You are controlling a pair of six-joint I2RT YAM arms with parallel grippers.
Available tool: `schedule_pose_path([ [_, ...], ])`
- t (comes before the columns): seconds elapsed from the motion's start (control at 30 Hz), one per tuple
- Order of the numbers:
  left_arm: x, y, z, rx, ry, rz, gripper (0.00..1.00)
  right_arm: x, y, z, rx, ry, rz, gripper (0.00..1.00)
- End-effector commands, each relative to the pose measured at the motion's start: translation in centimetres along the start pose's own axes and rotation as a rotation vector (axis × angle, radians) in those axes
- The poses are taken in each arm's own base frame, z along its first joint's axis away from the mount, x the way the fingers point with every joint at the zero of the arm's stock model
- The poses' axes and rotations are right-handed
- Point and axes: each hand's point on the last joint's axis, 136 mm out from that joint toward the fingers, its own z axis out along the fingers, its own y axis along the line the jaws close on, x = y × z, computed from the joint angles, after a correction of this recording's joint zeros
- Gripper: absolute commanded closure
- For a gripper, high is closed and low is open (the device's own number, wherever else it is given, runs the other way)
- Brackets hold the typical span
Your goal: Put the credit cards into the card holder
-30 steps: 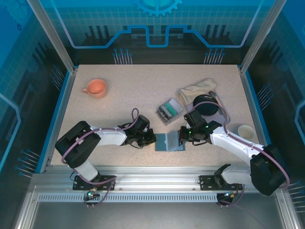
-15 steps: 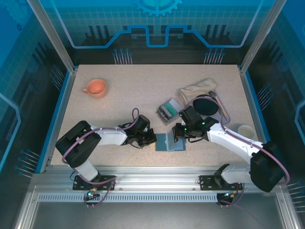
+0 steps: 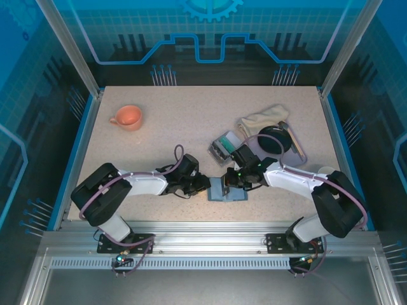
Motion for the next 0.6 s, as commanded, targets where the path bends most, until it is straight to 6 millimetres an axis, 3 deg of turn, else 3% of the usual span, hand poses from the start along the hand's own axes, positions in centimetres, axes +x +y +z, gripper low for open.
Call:
schedule_pose_path([
  [0.0,0.0,1.1,-0.7,-0.037,-0.037,-0.018,0.68,0.5,-0.3,0.9,0.001,0.016,0.012,1.00],
  [0.17,-0.1,0.2,-0.9,0.004,-0.047,0.008,0.51,0.9,-1.0,1.4,0.002,0.023,0.034,1.00],
  [0.27,0.2,-0.5,-0.3,-0.001,-0.006,0.046,0.46,0.8,-1.0,1.3,-0.011,0.020,0.044,1.00],
  [0.4,0.4,-0.1,0.5,-0.041,0.026,0.042,0.51,0.5,-0.9,1.0,-0.043,0.007,0.060,1.00],
  [0.57,0.9,0.8,1.6,-0.082,0.072,0.029,0.67,0.3,-0.6,0.5,-0.095,0.000,0.074,1.00],
])
